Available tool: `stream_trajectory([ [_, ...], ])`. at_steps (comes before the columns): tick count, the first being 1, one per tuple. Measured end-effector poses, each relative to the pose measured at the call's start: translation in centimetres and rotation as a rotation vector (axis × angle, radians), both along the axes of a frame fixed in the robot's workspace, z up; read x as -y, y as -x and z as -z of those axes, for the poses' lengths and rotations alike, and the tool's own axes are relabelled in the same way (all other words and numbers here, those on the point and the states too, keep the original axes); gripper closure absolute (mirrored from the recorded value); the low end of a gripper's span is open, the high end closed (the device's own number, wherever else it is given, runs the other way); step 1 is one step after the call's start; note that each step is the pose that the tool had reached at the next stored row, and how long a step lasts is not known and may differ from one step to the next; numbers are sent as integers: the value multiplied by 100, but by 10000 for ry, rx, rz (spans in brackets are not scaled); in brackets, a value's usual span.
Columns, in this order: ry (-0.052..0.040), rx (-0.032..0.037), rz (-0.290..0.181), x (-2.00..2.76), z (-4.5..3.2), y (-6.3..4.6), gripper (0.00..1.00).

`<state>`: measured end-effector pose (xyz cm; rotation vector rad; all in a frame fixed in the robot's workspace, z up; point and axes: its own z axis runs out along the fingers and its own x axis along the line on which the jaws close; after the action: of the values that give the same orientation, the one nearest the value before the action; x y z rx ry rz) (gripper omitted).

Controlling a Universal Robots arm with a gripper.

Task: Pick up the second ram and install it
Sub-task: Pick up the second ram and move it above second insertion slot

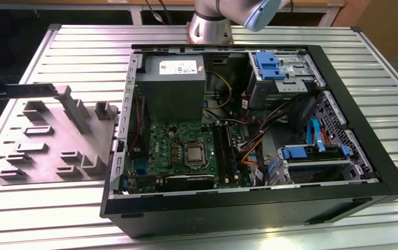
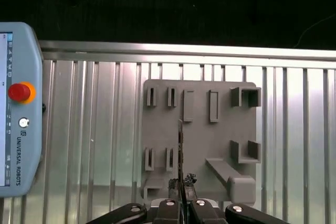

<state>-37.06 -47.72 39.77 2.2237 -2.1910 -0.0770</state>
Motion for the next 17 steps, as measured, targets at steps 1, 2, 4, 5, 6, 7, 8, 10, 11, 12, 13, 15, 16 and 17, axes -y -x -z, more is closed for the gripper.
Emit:
stream_trajectory([
  [1, 0, -1, 0, 0, 0, -42, 87],
  [2, -1, -1, 0, 0, 1, -84, 87],
  [4, 0, -2, 1, 0, 1, -156, 87],
  [5, 0, -2, 2, 0, 1, -194, 87],
  [6, -1, -2, 1, 0, 2, -234, 87],
  [7, 0, -3, 0, 0, 2, -274, 87],
  [8, 1, -4, 0, 0, 1, -314, 87],
  [10, 1, -5, 0, 0, 2, -401, 87],
  [11, -1, -5, 1, 0, 3, -444, 87],
  [12, 0, -6, 1, 0, 3, -486, 87],
  [13, 1, -7, 1, 0, 2, -529, 87],
  [15, 0, -8, 0, 0, 3, -614, 87],
  [16, 0, -8, 1, 0, 4, -655, 87],
  [17, 0, -9, 1, 0, 4, -697, 87],
])
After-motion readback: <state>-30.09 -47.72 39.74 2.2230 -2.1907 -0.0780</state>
